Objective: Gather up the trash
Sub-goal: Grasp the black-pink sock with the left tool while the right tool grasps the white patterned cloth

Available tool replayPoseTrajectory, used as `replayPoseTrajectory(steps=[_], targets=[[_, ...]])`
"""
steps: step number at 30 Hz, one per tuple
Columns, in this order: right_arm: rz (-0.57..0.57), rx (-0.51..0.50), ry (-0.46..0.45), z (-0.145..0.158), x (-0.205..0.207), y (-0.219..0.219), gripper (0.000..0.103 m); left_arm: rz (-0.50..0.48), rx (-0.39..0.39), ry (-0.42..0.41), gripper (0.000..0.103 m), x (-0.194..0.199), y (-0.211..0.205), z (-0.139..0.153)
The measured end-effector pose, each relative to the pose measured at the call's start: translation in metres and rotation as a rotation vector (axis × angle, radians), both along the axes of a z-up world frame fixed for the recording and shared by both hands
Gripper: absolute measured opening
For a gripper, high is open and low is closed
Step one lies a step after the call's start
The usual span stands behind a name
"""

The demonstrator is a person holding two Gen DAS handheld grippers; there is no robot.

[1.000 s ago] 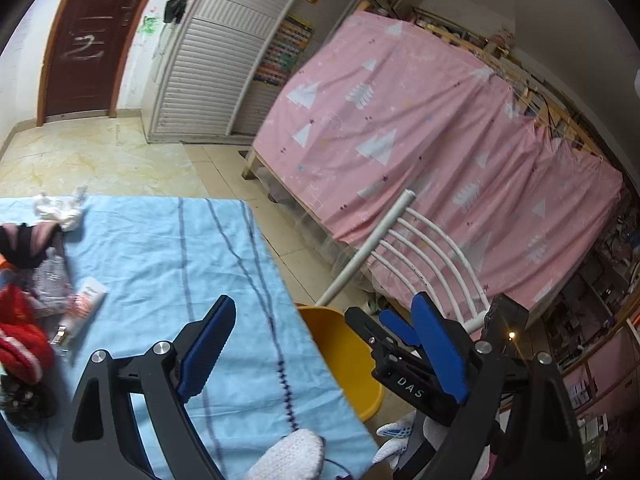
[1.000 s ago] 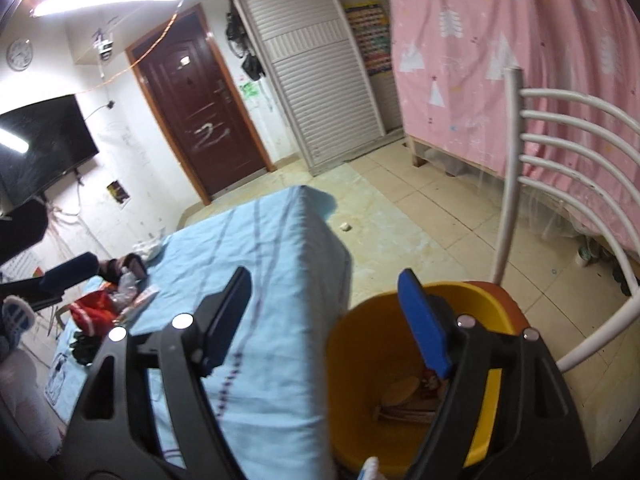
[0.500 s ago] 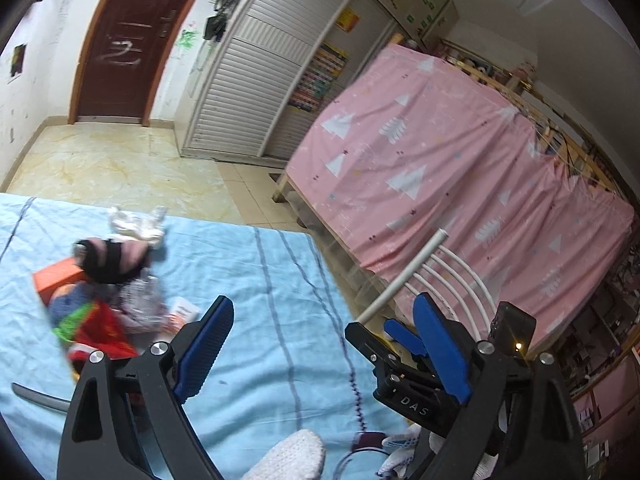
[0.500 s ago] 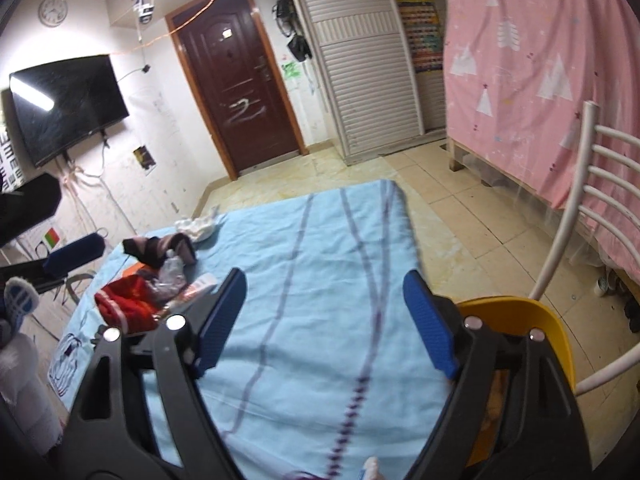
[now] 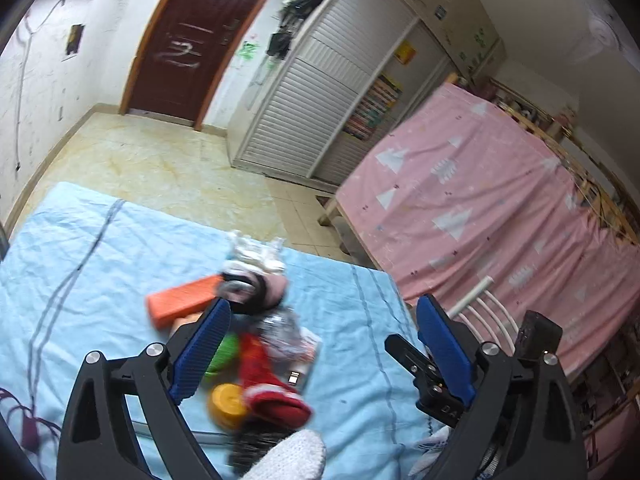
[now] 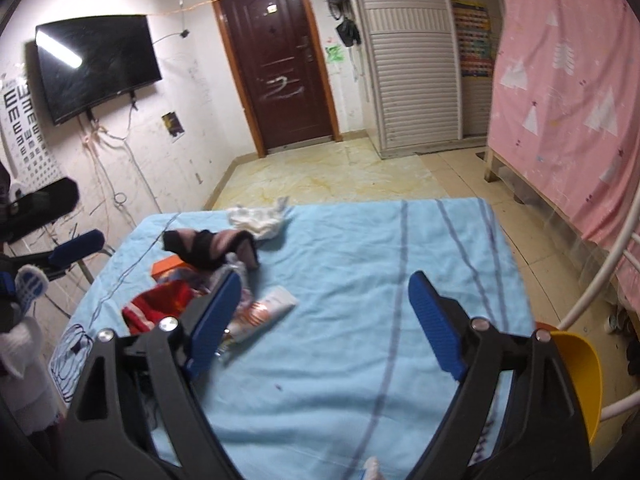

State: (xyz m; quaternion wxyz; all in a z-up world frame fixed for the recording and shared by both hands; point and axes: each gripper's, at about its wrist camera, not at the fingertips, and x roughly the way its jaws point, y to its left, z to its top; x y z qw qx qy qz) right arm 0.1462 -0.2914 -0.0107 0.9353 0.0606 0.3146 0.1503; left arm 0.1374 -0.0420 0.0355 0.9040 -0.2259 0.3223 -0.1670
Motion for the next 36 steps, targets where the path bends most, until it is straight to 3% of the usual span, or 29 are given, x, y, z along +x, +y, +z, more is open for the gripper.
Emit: replayPoseTrajectory(steps=[7,17,21,23,25,28,32,36], targets=[[0.032,-0.037,0.045,-0.012,0.01,0.023,0.083,0.019,0.026,0.034,0.086,0.017,0.017,-0.008],[0.062,-0.052,0.102,-0.031,0.019,0.03,0.086,-0.009,0.167,0.148,0.086,0.068,-0.004,-0.038],[0.084,-0.054,0.121,-0.039,0.021,0.033,0.087,-0.035,0.183,0.213,0.085,0.086,-0.014,-0.055],[0.094,-0.053,0.129,-0.042,0.022,0.035,0.087,-0.046,0.178,0.232,0.077,0.092,-0.017,-0.062],[0.1,-0.05,0.132,-0.042,0.023,0.036,0.087,-0.066,0.18,0.252,0.051,0.096,-0.021,-0.07],[0.117,-0.062,0.145,-0.044,0.025,0.041,0.087,-0.067,0.183,0.25,0.031,0.098,-0.02,-0.074],[0.154,-0.096,0.151,-0.045,0.024,0.053,0.087,-0.064,0.143,0.222,0.026,0.095,-0.013,-0.074],[0.178,-0.121,0.151,-0.044,0.025,0.065,0.087,-0.066,0.097,0.138,0.025,0.084,-0.007,-0.06]])
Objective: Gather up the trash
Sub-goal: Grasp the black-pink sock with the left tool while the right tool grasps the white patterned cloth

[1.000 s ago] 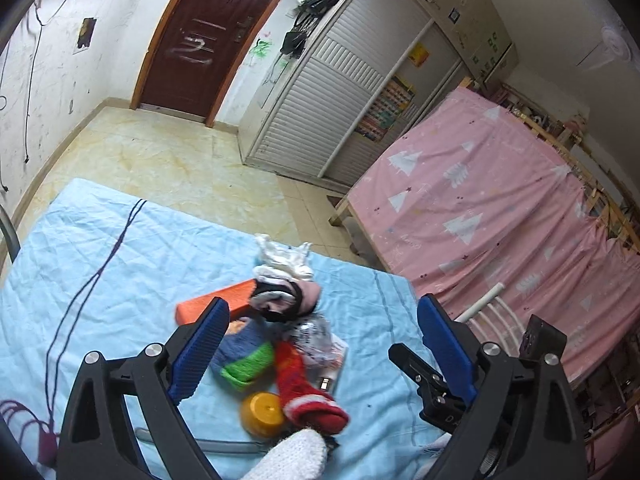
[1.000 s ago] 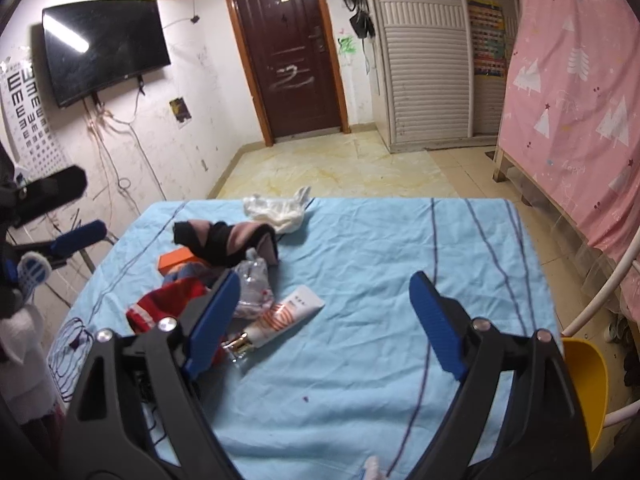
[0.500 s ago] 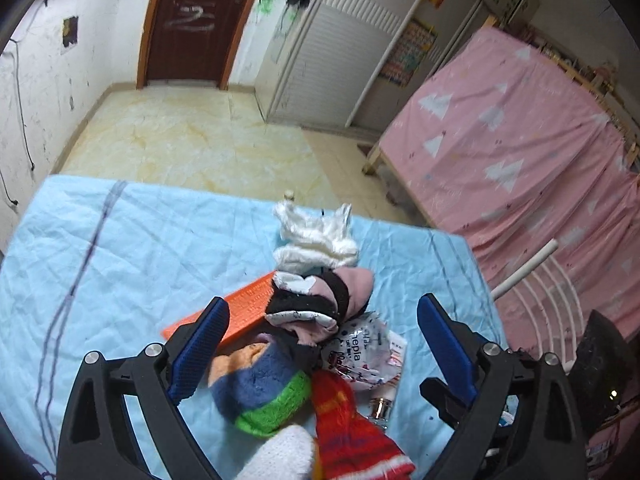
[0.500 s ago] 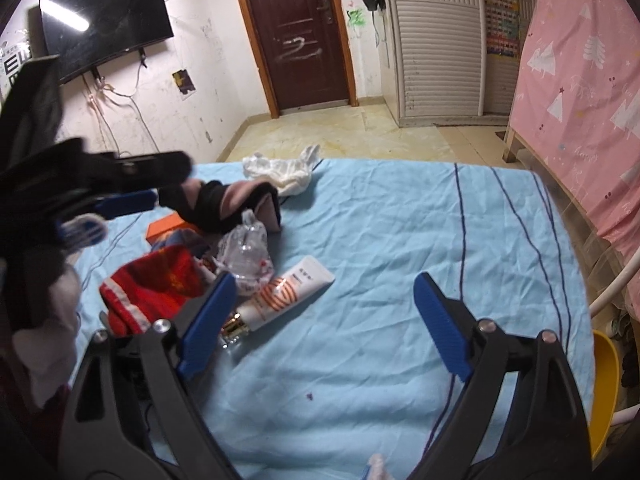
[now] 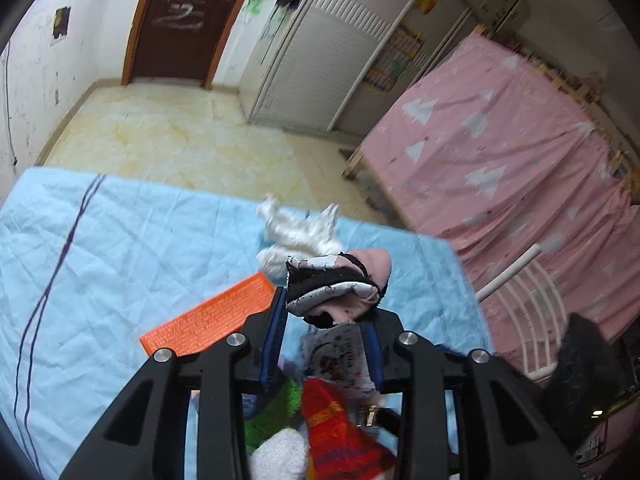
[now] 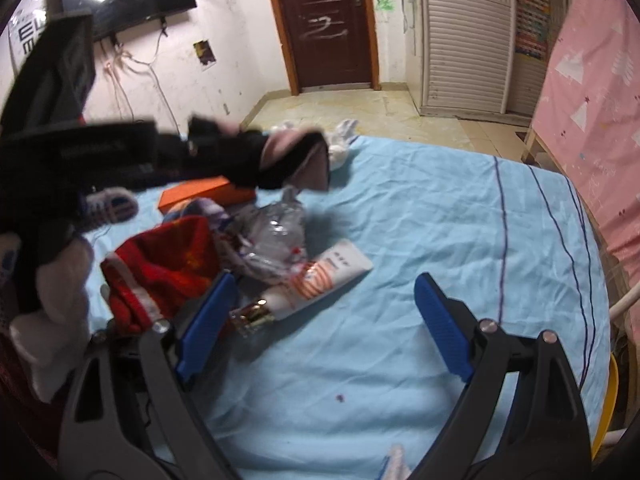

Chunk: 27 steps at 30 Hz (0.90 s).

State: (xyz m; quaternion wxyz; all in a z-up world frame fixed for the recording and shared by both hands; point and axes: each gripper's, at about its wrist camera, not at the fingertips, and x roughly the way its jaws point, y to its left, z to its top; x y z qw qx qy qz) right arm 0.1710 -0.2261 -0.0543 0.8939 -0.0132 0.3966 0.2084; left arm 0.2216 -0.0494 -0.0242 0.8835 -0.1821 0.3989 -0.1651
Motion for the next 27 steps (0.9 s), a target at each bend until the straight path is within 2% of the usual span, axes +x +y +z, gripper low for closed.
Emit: replayPoseTrajectory(steps=[5,9,11,17,19,22,27], targets=[[0.007,-0.021,-0.029,0.006,0.007,0.013,0.087,0.027,-0.033,-0.112,0.025,-0.016,0.008,0.019],[0.023,-0.048,-0.04,0.006,0.015,0.026,0.087,0.058,-0.054,-0.123,0.025,-0.017,0.017,0.022],[0.036,-0.054,-0.042,0.006,0.02,0.031,0.084,0.068,-0.066,-0.114,0.025,-0.016,0.021,0.02],[0.099,-0.049,-0.004,0.001,0.032,0.047,0.058,0.082,-0.092,-0.1,0.025,-0.014,0.029,0.017],[0.112,-0.05,-0.01,0.001,0.031,0.051,0.043,0.083,-0.092,-0.104,0.025,-0.014,0.029,0.017],[0.11,-0.075,-0.046,0.004,0.025,0.055,0.03,0.085,-0.086,-0.107,0.025,-0.015,0.029,0.016],[0.078,-0.072,-0.072,0.009,0.019,0.048,0.025,0.096,-0.056,-0.133,0.025,-0.019,0.03,0.019]])
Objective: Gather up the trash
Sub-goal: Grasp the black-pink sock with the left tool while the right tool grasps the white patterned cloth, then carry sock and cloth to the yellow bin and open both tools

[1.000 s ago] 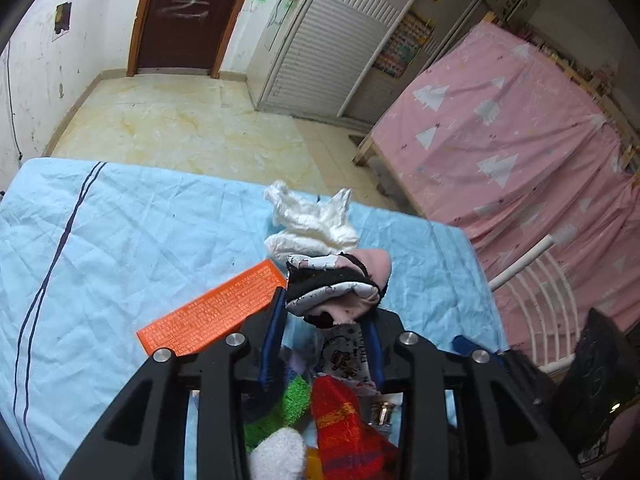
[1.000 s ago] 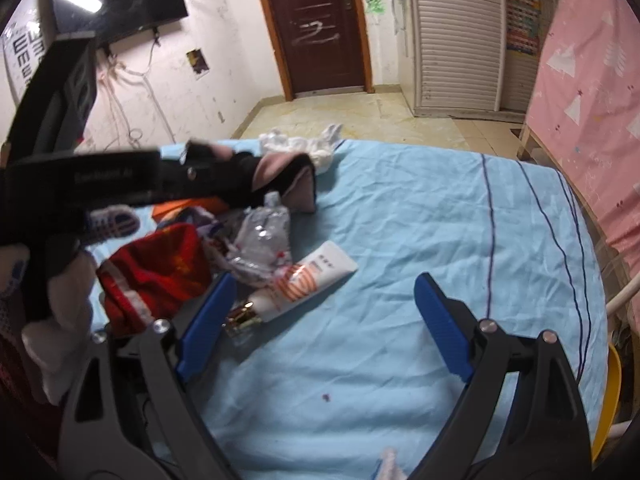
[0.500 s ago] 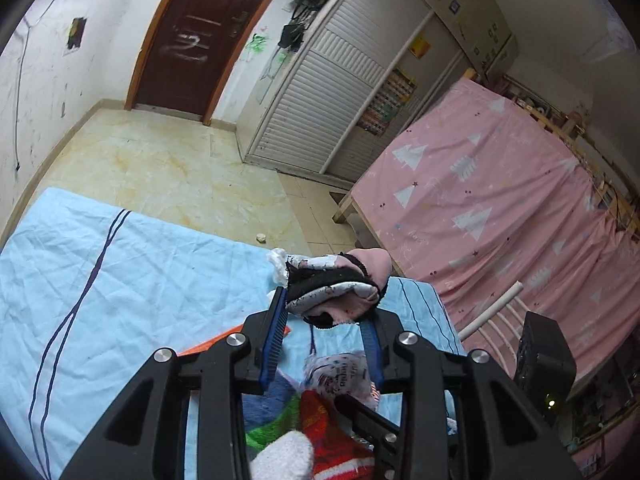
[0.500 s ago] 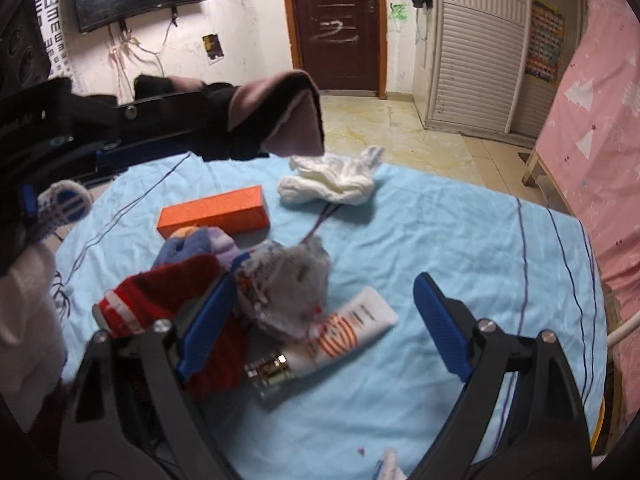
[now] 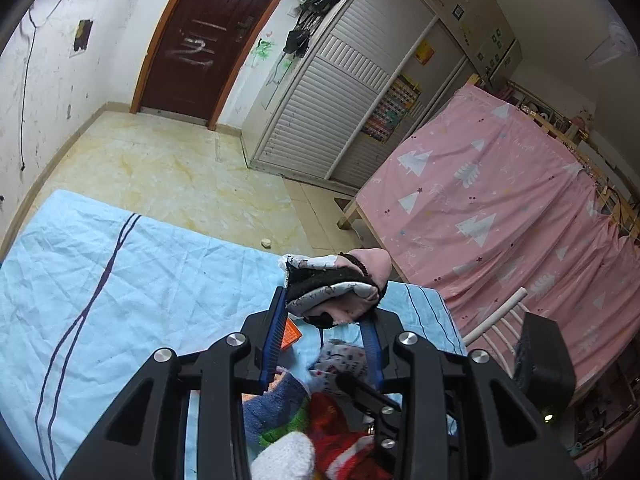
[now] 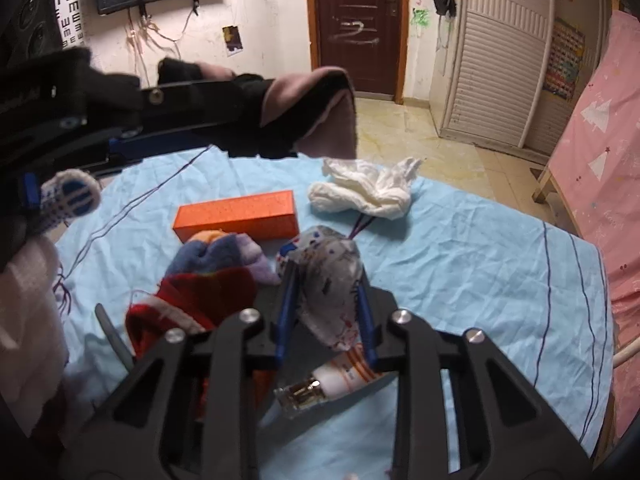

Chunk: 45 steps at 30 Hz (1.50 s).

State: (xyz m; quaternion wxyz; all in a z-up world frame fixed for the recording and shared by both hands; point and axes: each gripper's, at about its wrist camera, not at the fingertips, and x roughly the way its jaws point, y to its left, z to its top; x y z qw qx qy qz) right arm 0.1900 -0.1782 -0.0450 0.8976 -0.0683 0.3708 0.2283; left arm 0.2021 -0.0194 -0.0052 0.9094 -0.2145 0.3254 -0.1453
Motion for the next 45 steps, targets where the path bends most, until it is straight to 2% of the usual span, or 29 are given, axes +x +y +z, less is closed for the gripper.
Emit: replayPoseTrajectory(steps=[10,20,31,45], targets=[[-0.077,0.075,-0.064,0.023,-0.017,-0.035,0.024,0.017,0.043,-0.055,0.025,-0.019,-0.007,0.012],[-0.146,0.151,-0.102,0.037,-0.042,-0.082,0.025,-0.027,0.074,-0.089,0.026,-0.045,-0.04,0.031],[-0.276,0.239,-0.163,0.044,-0.075,-0.163,0.025,-0.116,0.136,-0.134,0.026,-0.072,-0.106,0.053],[-0.504,0.308,-0.221,0.034,-0.122,-0.29,0.025,-0.308,0.213,-0.154,0.026,-0.096,-0.228,0.057]])
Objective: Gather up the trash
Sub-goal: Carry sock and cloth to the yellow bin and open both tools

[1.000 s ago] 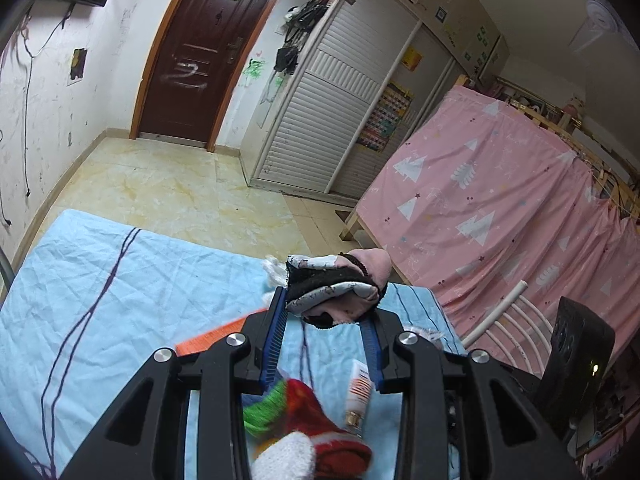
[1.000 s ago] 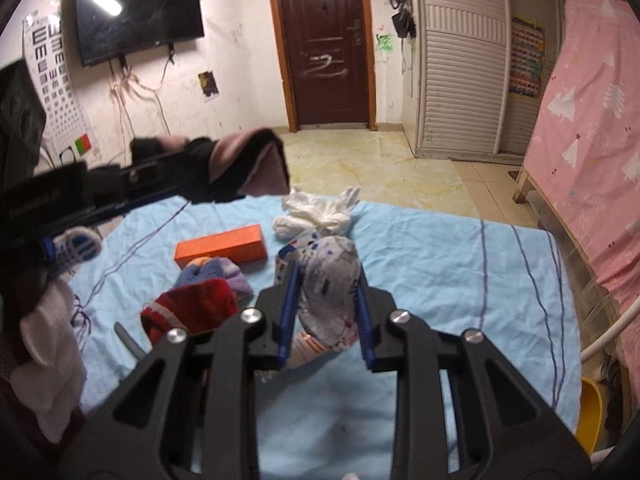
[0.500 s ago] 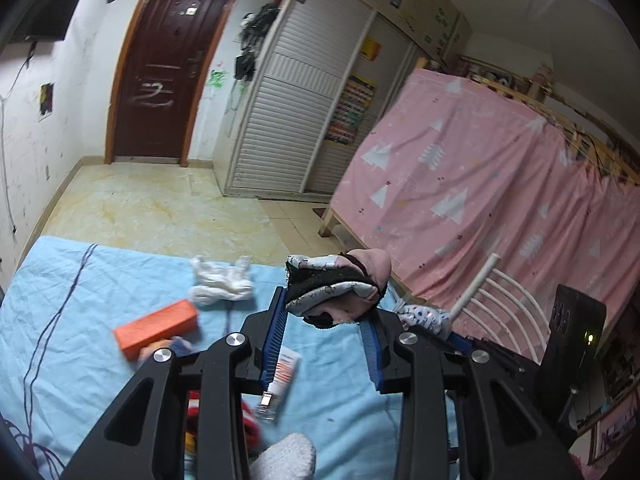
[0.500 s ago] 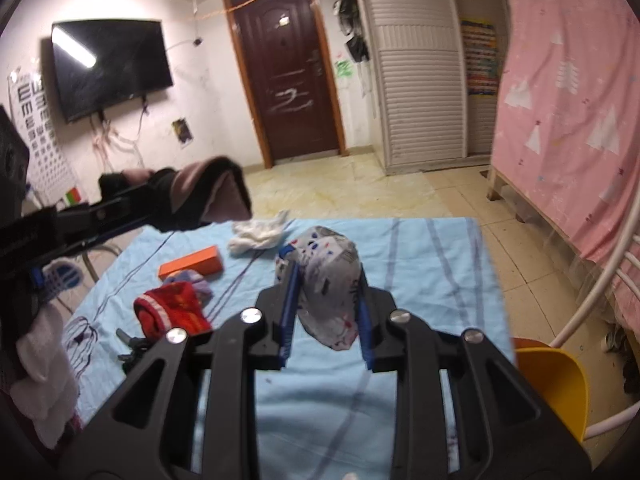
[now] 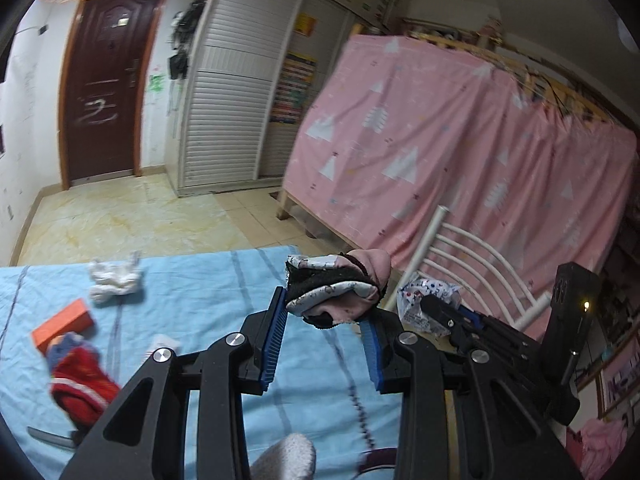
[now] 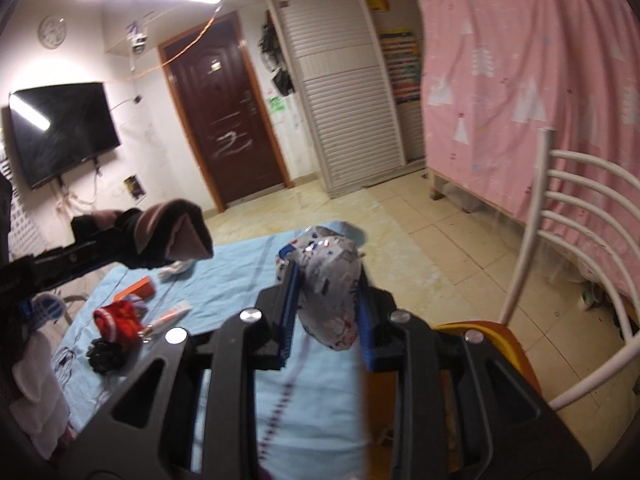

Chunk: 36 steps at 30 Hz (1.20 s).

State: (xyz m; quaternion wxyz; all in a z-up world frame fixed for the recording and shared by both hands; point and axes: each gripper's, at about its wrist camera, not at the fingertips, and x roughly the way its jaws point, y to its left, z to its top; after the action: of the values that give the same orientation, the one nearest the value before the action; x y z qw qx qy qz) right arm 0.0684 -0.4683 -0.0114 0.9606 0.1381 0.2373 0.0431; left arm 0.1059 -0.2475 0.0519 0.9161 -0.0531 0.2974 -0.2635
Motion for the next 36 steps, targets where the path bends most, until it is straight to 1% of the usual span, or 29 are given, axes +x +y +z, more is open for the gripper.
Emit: replayPoseTrajectory(steps=[8,13,17,20,22,23,24,26,27,29,31,33,36], targets=[[-0.093,0.038,0.004,-0.012,-0.017,-0.053,0.025,-0.102,0.059,0.016,0.026,-0.006,-0.071,-0.011],[-0.137,0.068,0.001,-0.02,-0.024,-0.077,0.026,-0.162,0.112,0.013,0.026,-0.008,-0.118,-0.023],[-0.161,0.068,0.013,-0.027,-0.025,-0.09,0.026,-0.186,0.137,0.042,0.027,-0.004,-0.143,-0.036],[-0.17,0.084,0.017,-0.031,-0.023,-0.096,0.026,-0.194,0.145,0.069,0.034,0.003,-0.155,-0.045],[-0.174,0.089,0.02,-0.033,-0.022,-0.098,0.026,-0.2,0.145,0.078,0.059,0.005,-0.159,-0.049],[-0.174,0.091,0.021,-0.035,-0.022,-0.098,0.026,-0.199,0.143,0.082,0.063,0.006,-0.161,-0.05],[-0.173,0.093,0.024,-0.037,-0.023,-0.099,0.026,-0.196,0.144,0.082,0.066,0.006,-0.161,-0.051],[-0.168,0.099,0.032,-0.041,-0.021,-0.099,0.026,-0.19,0.146,0.086,0.066,0.007,-0.16,-0.053],[-0.167,0.1,0.037,-0.043,-0.02,-0.099,0.027,-0.186,0.143,0.093,0.066,0.008,-0.158,-0.054],[-0.162,0.101,0.052,-0.046,-0.016,-0.097,0.035,-0.179,0.134,0.102,0.066,0.008,-0.154,-0.054],[-0.163,0.105,0.057,-0.048,-0.014,-0.096,0.053,-0.169,0.124,0.102,0.067,0.008,-0.148,-0.052],[-0.163,0.102,0.059,-0.048,-0.014,-0.093,0.057,-0.159,0.112,0.103,0.067,0.007,-0.14,-0.049],[-0.157,0.097,0.058,-0.046,-0.014,-0.087,0.058,-0.15,0.095,0.1,0.067,0.006,-0.129,-0.044]])
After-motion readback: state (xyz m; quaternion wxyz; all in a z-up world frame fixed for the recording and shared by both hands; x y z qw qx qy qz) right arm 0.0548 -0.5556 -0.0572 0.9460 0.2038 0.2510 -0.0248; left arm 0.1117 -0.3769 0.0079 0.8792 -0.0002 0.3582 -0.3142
